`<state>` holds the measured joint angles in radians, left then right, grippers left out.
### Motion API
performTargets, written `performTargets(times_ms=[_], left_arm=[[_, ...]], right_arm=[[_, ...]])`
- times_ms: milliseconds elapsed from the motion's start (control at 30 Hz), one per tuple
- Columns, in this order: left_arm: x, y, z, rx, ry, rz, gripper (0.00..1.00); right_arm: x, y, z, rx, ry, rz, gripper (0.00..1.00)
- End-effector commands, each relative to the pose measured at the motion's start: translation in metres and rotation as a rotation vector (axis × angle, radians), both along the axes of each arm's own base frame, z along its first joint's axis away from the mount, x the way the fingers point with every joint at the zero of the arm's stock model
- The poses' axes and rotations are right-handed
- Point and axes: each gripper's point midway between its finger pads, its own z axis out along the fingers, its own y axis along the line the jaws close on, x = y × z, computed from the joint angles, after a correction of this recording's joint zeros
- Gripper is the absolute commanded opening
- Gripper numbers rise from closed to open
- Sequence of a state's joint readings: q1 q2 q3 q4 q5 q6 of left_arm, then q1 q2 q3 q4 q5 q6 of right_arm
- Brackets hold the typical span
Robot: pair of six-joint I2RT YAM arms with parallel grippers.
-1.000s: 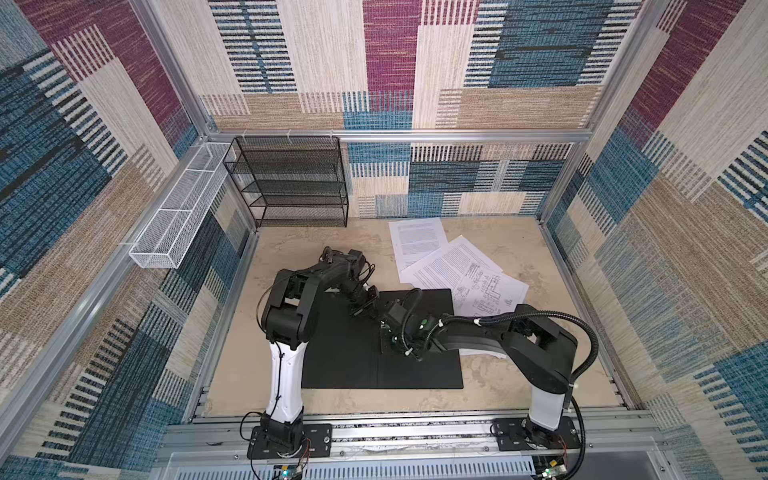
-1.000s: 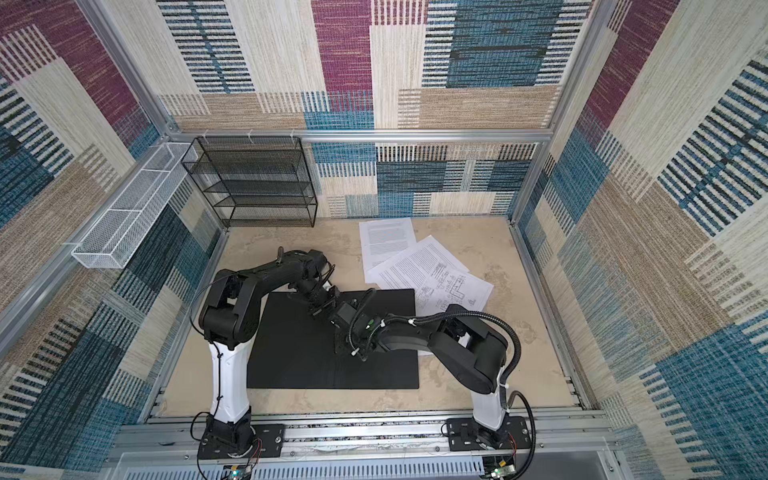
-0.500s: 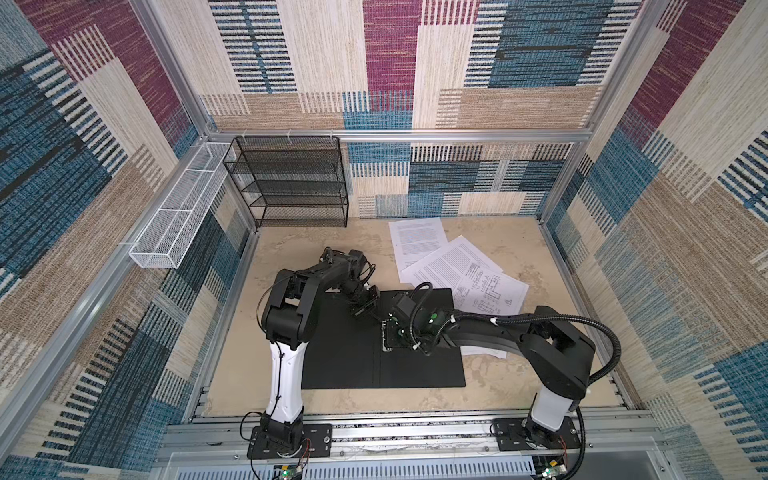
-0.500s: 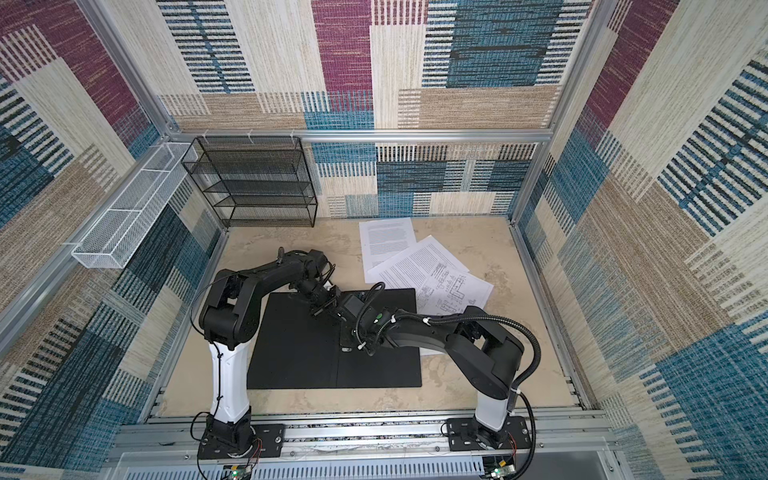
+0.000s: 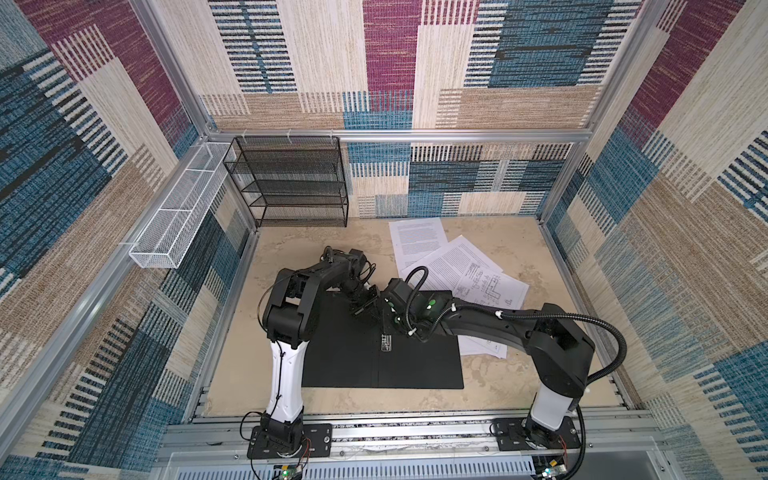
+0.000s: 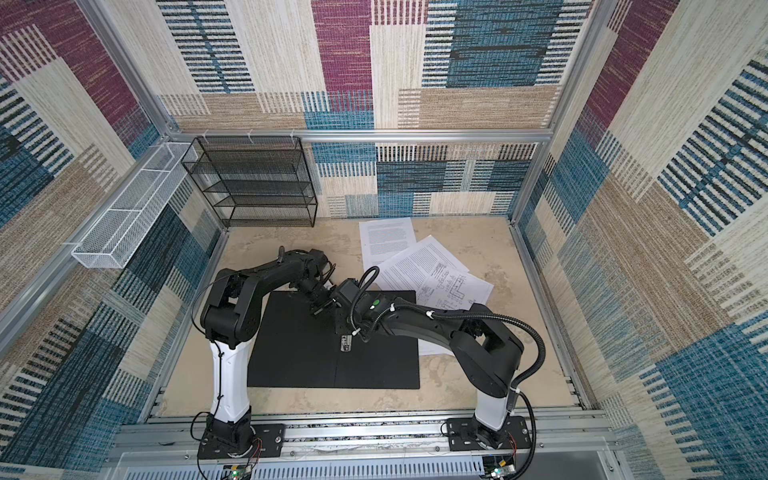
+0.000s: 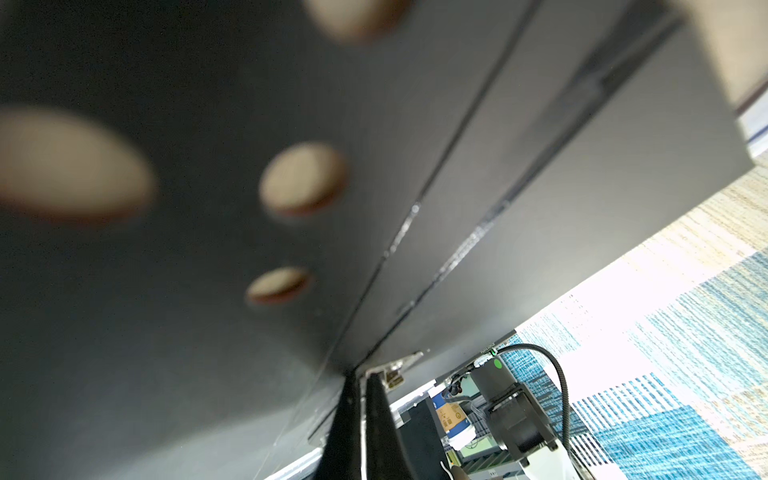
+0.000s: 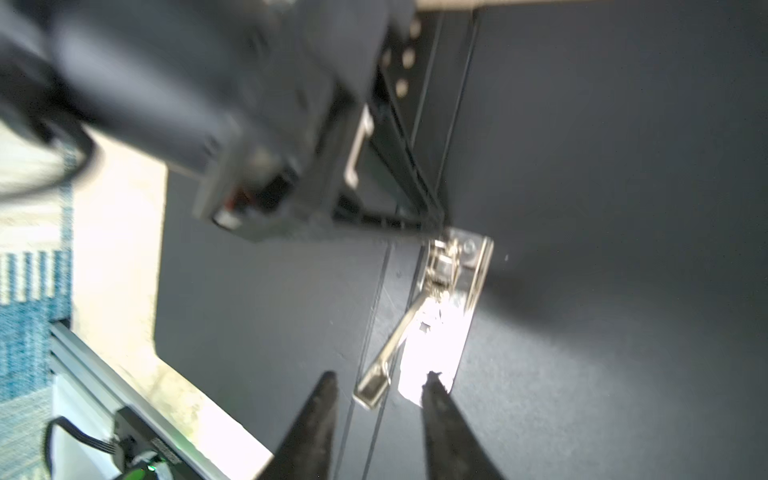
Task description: Put the files into the folder
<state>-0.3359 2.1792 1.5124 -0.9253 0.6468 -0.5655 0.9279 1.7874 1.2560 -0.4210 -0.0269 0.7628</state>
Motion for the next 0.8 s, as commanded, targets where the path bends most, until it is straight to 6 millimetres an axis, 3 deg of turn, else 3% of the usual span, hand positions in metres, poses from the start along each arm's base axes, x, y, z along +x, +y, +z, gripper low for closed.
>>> performTargets(times_ms=[0, 100, 267, 400, 500, 600, 667, 733, 767], left_arm=[[0.011, 0.022, -0.015, 0.137, -0.043, 0.014, 0.02], [0.024, 0.012, 0.005, 0.064, -0.069, 0.04, 0.08], [0.039, -0.004, 0.041, -0.074, -0.112, 0.061, 0.13], [0.043, -0.008, 0.073, -0.148, -0.171, 0.072, 0.21], [0.035, 0.011, 0.076, -0.083, -0.196, 0.101, 0.27], [0.018, 0.037, 0.068, -0.032, -0.197, 0.142, 0.39], [0.007, 0.056, 0.063, 0.0, -0.203, 0.176, 0.5], [-0.004, 0.068, 0.057, 0.009, -0.196, 0.19, 0.74], [-0.009, 0.071, 0.053, 0.013, -0.187, 0.188, 0.76]], right_arm=[[0.009, -0.001, 0.016, -0.006, -0.04, 0.014, 0.49], [0.005, -0.01, 0.019, -0.024, -0.048, 0.015, 0.51], [-0.032, -0.022, 0.008, 0.03, 0.012, 0.08, 0.32], [-0.055, -0.003, -0.005, 0.065, 0.035, 0.178, 0.18], [-0.057, 0.018, -0.007, 0.102, 0.037, 0.218, 0.16], [-0.054, 0.031, -0.012, 0.119, 0.047, 0.223, 0.15], [-0.051, 0.031, -0.016, 0.113, 0.047, 0.209, 0.14], [-0.046, 0.027, -0.023, 0.093, 0.05, 0.191, 0.14], [-0.043, 0.027, -0.025, 0.09, 0.049, 0.188, 0.14]])
